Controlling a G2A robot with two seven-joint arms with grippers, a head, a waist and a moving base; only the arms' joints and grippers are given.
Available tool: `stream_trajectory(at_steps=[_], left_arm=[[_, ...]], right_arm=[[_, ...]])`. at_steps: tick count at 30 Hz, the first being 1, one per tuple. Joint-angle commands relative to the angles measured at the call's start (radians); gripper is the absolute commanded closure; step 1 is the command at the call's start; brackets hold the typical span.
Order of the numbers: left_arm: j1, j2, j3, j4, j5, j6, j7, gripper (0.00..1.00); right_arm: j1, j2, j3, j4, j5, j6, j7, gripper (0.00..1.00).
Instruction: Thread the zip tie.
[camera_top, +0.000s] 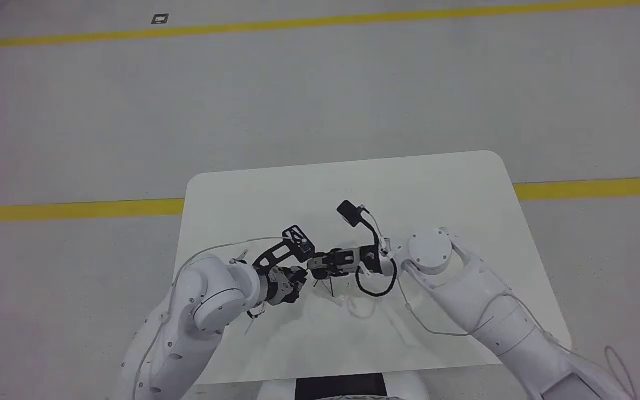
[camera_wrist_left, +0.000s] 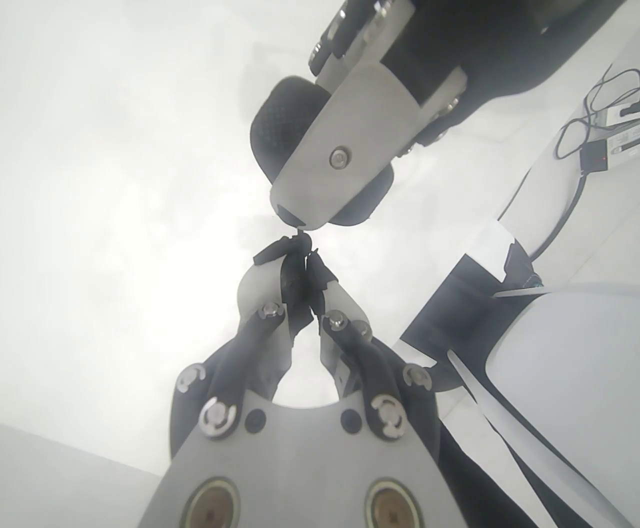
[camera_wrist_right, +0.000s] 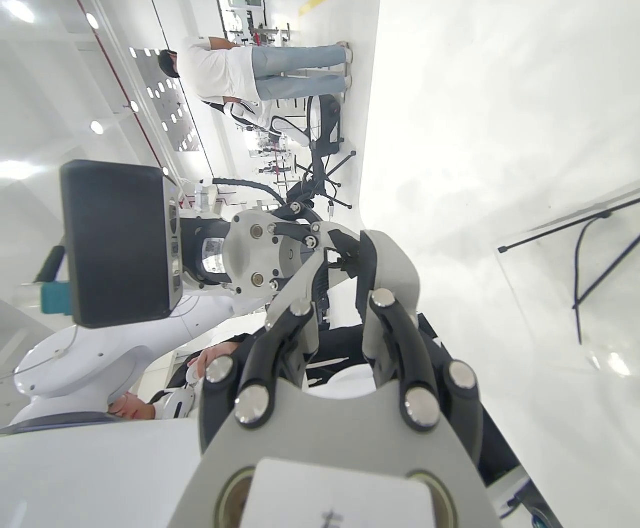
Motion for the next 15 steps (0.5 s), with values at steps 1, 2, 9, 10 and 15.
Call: stream_trajectory(at_steps=[1,2,9,10,15], left_arm=[[0.0,0.0,0.0,0.0,0.0,0.0,0.0,1.0],[0.0,0.0,0.0,0.0,0.0,0.0,0.0,1.0],[0.0,0.0,0.0,0.0,0.0,0.0,0.0,1.0],[0.0,0.0,0.0,0.0,0.0,0.0,0.0,1.0],[0.0,0.0,0.0,0.0,0.0,0.0,0.0,1.0]], right_arm=[[0.001,0.0,-0.001,0.001,0.001,0.0,0.0,0.9],[0.002,-0.001,-0.002,0.002,0.002,0.0,0.001,0.9],[0.007,-0.002,-0.007,0.005,0.005,-0.001,0.001,0.89],[0.008,-0.002,-0.007,0.005,0.005,-0.001,0.001,0.89],[0.011,-0.003,-0.011,0.006,0.007,-0.001,0.004,0.88]])
